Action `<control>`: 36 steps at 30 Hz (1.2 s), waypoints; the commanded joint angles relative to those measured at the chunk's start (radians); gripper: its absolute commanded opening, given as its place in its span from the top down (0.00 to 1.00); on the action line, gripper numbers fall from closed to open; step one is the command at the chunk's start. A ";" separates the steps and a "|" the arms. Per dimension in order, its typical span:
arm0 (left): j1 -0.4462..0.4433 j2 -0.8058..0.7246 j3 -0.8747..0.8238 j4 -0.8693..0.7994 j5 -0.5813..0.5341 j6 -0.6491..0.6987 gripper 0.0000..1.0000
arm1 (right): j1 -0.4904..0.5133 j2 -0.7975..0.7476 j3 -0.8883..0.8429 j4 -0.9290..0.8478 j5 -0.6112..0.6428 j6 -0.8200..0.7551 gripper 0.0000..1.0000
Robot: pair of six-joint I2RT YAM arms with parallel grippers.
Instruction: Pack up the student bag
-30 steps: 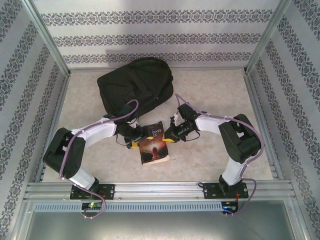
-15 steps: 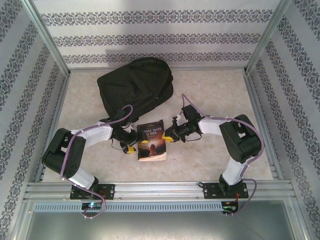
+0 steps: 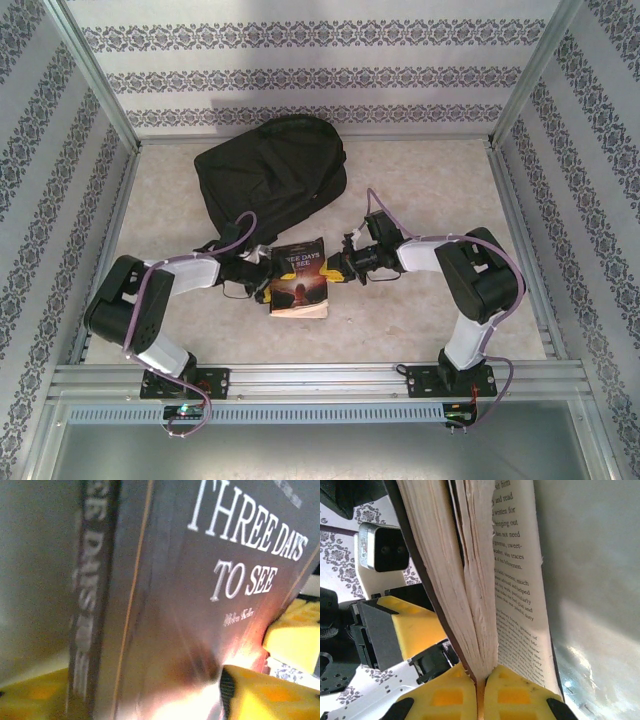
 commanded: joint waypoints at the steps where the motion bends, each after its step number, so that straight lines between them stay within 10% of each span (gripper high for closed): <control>1: -0.014 -0.006 -0.016 0.319 0.088 -0.100 0.46 | 0.001 0.002 -0.003 0.010 -0.040 -0.007 1.00; 12: -0.036 -0.091 -0.019 0.347 0.067 -0.125 1.00 | -0.005 -0.069 0.029 -0.228 0.084 -0.180 1.00; 21: -0.074 -0.430 0.182 -0.108 -0.179 0.077 1.00 | -0.032 -0.402 0.165 -0.681 0.512 -0.352 0.41; 28: -0.150 -0.502 0.436 -0.381 -0.388 0.375 1.00 | -0.032 -0.576 0.292 -0.768 0.631 -0.394 0.29; 36: -0.152 -0.588 0.432 -0.220 -0.537 0.489 1.00 | -0.016 -0.691 0.333 -0.622 0.550 -0.405 0.24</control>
